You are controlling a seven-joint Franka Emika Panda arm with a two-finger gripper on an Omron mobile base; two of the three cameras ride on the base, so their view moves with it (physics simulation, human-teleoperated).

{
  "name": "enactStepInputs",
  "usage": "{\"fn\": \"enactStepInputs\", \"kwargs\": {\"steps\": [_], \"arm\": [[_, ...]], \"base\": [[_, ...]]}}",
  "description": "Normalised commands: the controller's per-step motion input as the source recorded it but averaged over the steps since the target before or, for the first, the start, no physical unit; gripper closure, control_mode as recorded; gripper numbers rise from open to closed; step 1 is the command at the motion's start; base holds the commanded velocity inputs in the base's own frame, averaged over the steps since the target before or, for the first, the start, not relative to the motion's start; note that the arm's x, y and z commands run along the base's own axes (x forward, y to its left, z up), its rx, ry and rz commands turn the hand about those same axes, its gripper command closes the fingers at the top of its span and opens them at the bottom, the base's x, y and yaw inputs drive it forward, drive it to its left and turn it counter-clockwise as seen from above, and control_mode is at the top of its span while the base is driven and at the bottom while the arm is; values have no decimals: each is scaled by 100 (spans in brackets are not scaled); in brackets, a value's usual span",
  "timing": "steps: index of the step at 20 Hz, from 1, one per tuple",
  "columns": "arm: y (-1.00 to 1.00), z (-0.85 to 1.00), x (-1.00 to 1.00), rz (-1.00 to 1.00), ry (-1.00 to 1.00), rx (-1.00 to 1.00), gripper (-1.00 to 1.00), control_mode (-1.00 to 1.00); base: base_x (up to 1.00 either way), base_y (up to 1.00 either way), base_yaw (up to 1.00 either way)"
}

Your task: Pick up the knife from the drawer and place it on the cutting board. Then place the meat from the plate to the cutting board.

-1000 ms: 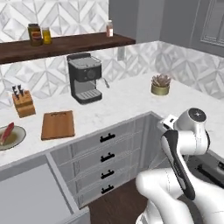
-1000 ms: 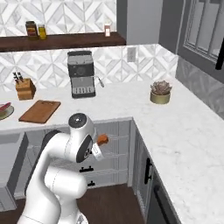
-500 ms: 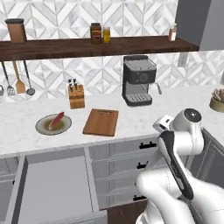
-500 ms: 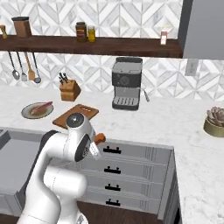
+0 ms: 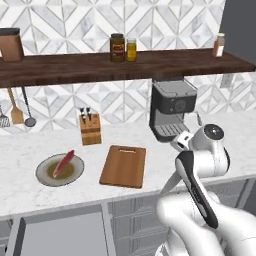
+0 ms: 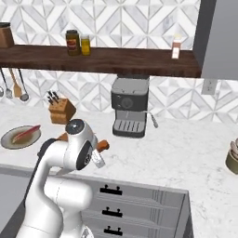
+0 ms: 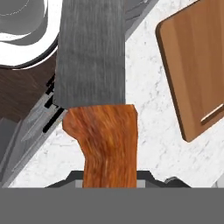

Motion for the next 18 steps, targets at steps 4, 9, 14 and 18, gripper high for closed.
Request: {"fn": "enactStepInputs", "kwargs": {"steps": [4,9,14,18], "arm": [[4,8,10,3,3,0,100,-100],[58,50,67,13,21,0,100,-100],[88,25,100,9,43,-7,100,-100],[82,-6,83,1,61,-20,100,-100]], "base": [[46,6,3],[0,0,0],[0,0,0],[0,0,0]]}}
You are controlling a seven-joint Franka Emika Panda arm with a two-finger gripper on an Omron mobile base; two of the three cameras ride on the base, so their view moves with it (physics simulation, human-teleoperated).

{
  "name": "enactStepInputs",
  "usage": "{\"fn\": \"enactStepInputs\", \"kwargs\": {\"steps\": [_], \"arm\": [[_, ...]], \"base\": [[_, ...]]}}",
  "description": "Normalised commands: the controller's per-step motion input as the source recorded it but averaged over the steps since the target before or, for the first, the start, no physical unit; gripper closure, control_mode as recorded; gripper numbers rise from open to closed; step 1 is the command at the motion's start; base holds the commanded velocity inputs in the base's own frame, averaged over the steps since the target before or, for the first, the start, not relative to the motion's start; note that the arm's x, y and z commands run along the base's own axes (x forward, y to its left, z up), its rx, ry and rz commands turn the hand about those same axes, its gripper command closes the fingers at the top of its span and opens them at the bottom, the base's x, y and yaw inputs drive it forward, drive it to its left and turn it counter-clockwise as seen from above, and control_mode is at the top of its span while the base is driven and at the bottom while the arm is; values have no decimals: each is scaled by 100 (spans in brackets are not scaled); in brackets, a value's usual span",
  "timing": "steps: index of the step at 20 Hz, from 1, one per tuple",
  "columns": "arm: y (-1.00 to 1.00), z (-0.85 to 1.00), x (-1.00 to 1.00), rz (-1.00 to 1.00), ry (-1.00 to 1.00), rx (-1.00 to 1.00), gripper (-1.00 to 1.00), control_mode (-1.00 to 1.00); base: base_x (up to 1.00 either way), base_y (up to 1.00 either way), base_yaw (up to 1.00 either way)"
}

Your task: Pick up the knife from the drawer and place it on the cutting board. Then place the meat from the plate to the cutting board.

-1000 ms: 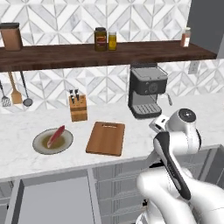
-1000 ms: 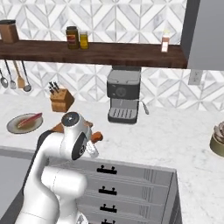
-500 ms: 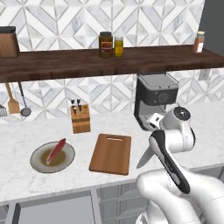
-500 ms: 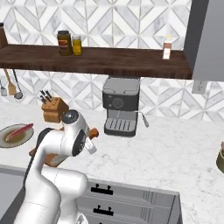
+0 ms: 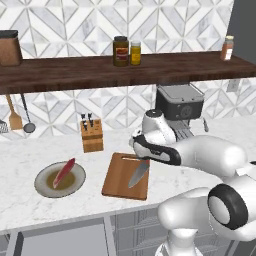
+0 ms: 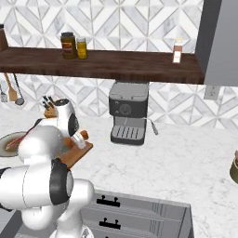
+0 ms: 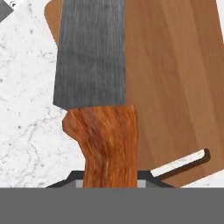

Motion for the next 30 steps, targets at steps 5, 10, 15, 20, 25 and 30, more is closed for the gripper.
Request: {"fn": "enactStepInputs", "kwargs": {"steps": [5,10,15,20,25,30], "arm": [[16,-14,14,3,15,-1,100,-100],[-5,-75,19,7,5,0,100,-100],[0,-66,2,6,5,0,100,-100],[0,-50,-9,5,2,0,100,-100],[3,-14,11,1,1,0,-100,-100],[1,17,2,0,-6,1,-100,-100]], "base": [[0,0,0],[0,0,0],[0,0,0],[0,0,0],[0,0,0],[0,0,0]]}}
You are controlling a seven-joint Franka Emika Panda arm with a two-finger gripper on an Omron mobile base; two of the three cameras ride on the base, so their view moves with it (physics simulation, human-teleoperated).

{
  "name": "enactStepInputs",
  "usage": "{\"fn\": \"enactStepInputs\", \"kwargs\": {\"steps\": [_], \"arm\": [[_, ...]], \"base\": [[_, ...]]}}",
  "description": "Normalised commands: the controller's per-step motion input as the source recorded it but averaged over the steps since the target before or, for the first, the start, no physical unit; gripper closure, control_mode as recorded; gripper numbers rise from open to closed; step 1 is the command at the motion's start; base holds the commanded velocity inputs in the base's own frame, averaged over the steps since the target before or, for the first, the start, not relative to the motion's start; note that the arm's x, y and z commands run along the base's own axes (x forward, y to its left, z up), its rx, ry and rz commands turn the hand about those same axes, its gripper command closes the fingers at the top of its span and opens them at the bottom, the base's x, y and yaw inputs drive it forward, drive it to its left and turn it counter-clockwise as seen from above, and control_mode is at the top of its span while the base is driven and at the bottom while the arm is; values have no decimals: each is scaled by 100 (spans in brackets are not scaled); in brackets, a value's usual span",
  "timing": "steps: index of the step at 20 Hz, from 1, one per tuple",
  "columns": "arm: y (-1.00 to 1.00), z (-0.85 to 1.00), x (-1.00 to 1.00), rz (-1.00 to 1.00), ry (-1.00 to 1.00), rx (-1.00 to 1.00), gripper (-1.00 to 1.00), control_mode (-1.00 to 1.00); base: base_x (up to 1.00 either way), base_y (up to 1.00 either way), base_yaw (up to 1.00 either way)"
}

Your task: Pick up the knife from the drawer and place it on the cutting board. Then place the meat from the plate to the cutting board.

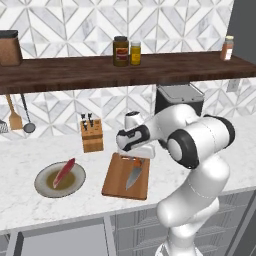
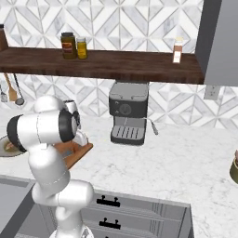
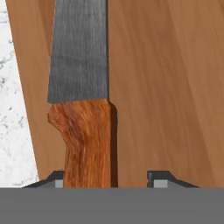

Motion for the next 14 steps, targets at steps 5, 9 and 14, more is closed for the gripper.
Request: {"fn": "enactStepInputs", "kwargs": {"steps": [5,9,14], "arm": [[4,56,-28,12,-28,4,-100,-100],[61,30,-58,34,-35,0,-100,-100],[86,45,-26,38,-28,0,-100,-100]], "base": [[0,0,0],[0,0,0],[0,0,0]]}}
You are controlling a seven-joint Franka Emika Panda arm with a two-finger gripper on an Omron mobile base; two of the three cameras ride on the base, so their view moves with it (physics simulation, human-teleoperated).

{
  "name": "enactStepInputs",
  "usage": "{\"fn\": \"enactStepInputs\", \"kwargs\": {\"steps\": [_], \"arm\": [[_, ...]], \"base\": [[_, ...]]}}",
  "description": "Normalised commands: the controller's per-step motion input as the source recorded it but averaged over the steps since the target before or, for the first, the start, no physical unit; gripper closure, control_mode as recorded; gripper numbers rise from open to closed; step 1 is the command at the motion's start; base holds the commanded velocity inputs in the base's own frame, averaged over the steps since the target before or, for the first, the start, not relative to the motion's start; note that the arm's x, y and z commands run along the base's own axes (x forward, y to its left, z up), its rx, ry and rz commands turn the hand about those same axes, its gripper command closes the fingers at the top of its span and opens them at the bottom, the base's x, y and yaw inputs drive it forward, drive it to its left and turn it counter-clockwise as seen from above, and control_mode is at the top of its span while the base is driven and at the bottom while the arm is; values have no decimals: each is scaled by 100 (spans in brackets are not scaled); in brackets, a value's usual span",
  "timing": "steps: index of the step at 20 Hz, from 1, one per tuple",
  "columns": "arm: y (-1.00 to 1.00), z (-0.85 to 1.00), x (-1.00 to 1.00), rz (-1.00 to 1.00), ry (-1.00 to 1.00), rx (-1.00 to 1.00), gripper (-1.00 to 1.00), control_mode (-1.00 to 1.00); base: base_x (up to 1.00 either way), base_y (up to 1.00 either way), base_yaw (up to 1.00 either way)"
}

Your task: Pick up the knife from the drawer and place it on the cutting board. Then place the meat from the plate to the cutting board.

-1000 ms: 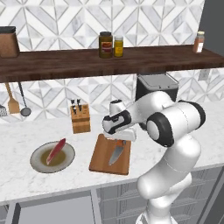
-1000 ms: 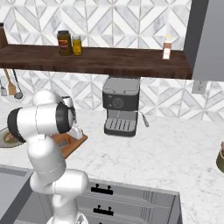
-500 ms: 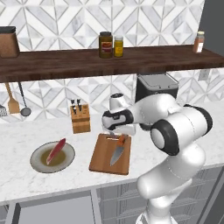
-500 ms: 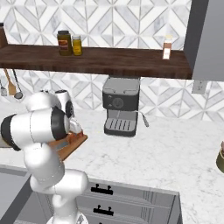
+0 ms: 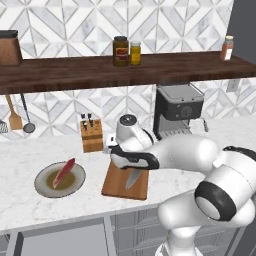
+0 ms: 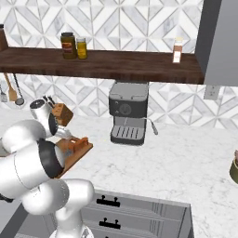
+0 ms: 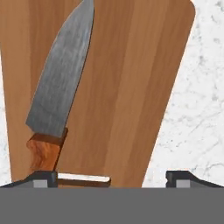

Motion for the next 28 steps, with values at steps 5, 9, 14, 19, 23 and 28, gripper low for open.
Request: {"fn": "enactStepInputs", "kwargs": {"steps": [5,9,14,19,23,28], "arm": [[100,29,0,38,-10,0,-100,-100],[100,26,12,32,5,0,-100,-100],[100,12,1,25,19,-8,-100,-100],[93,-6,3,1,30,-35,-100,-100],[31,-29,0,3,6,-3,-100,-100],[10,-56,0,-1,1,7,-100,-100]], "base": [[0,0,0],[0,0,0],[0,0,0],[0,0,0],[0,0,0],[0,0,0]]}}
